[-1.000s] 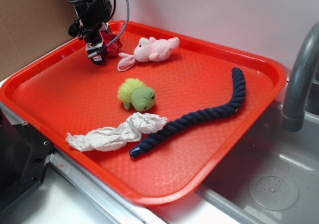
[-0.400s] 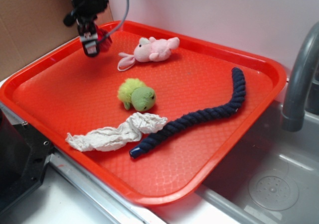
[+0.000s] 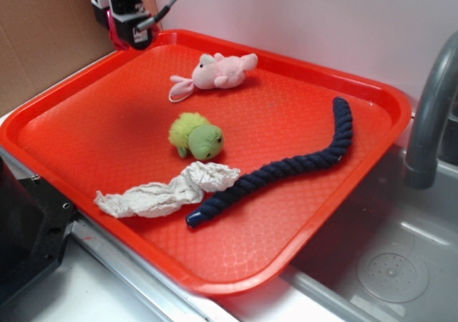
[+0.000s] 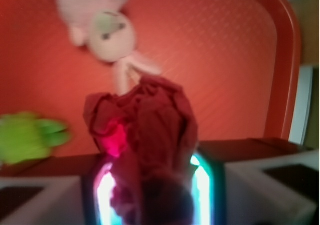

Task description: Grab the red paper.

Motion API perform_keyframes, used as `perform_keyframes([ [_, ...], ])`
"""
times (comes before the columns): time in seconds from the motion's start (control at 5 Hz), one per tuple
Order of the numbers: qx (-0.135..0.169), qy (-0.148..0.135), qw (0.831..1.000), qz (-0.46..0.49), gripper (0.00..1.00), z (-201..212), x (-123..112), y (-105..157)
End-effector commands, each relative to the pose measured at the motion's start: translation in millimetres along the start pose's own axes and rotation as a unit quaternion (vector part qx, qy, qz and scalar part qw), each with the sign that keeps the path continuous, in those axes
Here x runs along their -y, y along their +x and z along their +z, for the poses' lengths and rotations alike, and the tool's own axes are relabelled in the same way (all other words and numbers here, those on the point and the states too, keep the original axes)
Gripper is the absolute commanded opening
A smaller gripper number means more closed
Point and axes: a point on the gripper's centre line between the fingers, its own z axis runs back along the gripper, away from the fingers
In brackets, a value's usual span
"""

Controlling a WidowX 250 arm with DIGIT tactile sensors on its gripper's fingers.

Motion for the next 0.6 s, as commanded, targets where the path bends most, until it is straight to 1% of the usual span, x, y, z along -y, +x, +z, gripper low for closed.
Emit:
perform_keyframes([
  [0.0, 0.048, 0.0, 0.999, 0.002, 0.0, 72.2, 45.3, -12.9],
  [0.2, 0.065, -0.008, 0.998, 0.024, 0.0, 81.8, 51.1, -32.3],
  [0.4, 0.052, -0.023, 0.998, 0.035, 0.0, 79.0, 43.6, -31.5],
])
